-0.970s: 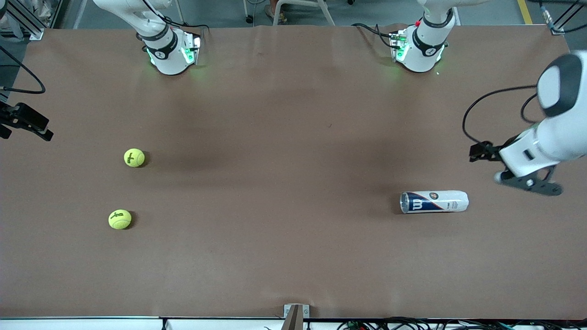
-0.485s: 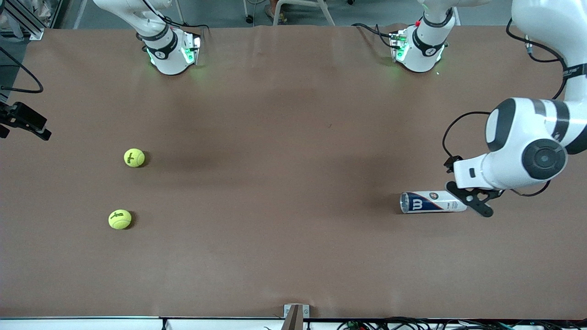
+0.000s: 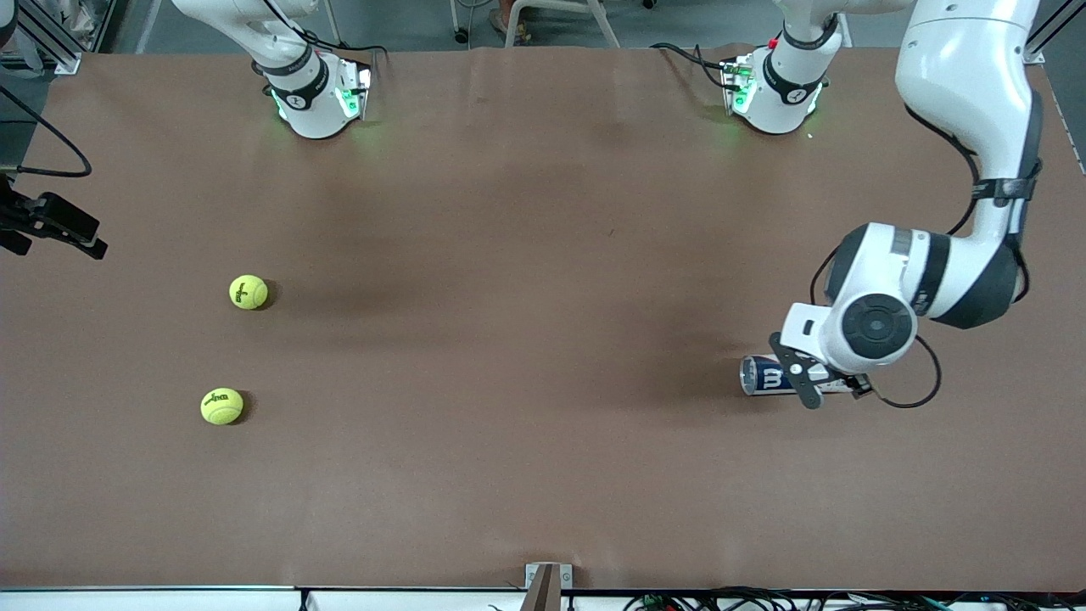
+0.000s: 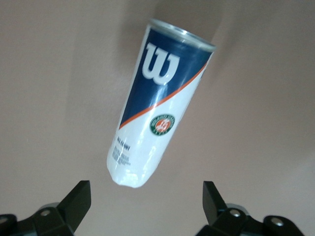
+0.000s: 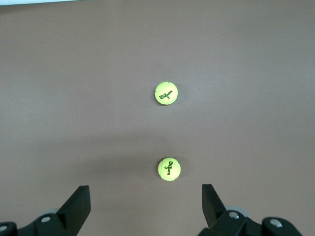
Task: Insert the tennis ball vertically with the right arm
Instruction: 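Close the left gripper around the tube's base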
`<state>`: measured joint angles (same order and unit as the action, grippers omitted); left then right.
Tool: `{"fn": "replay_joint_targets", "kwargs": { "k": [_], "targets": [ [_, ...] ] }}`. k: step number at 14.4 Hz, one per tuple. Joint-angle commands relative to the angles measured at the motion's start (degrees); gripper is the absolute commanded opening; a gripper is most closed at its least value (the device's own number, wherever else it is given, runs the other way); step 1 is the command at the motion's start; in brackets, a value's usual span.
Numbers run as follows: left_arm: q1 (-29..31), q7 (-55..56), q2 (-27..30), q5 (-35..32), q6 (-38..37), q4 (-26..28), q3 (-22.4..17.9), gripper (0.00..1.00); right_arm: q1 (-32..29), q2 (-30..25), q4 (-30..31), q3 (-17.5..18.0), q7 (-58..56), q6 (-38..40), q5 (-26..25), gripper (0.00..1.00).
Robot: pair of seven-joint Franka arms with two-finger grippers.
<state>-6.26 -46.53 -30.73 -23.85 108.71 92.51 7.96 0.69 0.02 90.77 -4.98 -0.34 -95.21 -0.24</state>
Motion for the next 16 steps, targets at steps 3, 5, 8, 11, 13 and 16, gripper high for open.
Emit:
{"fn": "replay_joint_targets", "kwargs": {
  "k": [3, 5, 8, 11, 13, 16],
  "targets": [
    [-1.3, -8.7, -3.5, -3.7, -0.4, -1.3, 0.1, 1.00, -0.3, 0.1, 0.1, -0.3, 0.4, -0.1, -0.7, 1.00],
    [-1.6, -12.9, -4.6, -3.7, 0.4, -1.5, 0.1, 1.00, -0.3, 0.4, 0.1, -0.4, 0.4, -0.3, -0.9, 1.00],
    [-1.6, -12.8, -6.0, -7.3, 2.4, -1.5, 0.1, 1.00, -0.3, 0.5, 0.1, -0.5, 0.6, -0.5, -0.9, 1.00],
    [-1.6, -11.8, -7.1, -8.4, 2.4, -2.3, 0.1, 1.00, -0.3, 0.5, 0.0, -0.5, 0.6, -1.0, -0.8, 1.00],
    [-3.0, -9.5, -7.6, -8.9, 2.4, -2.3, -0.1, 1.00, -0.2, 0.6, 0.1, -0.5, 0.6, -1.6, -0.7, 1.00],
    [-3.2, -4.2, -7.9, -10.8, 2.0, -2.1, -0.1, 1.00, 0.1, 0.5, 0.1, -0.5, 0.6, -1.2, -0.7, 1.00]
  ]
}}
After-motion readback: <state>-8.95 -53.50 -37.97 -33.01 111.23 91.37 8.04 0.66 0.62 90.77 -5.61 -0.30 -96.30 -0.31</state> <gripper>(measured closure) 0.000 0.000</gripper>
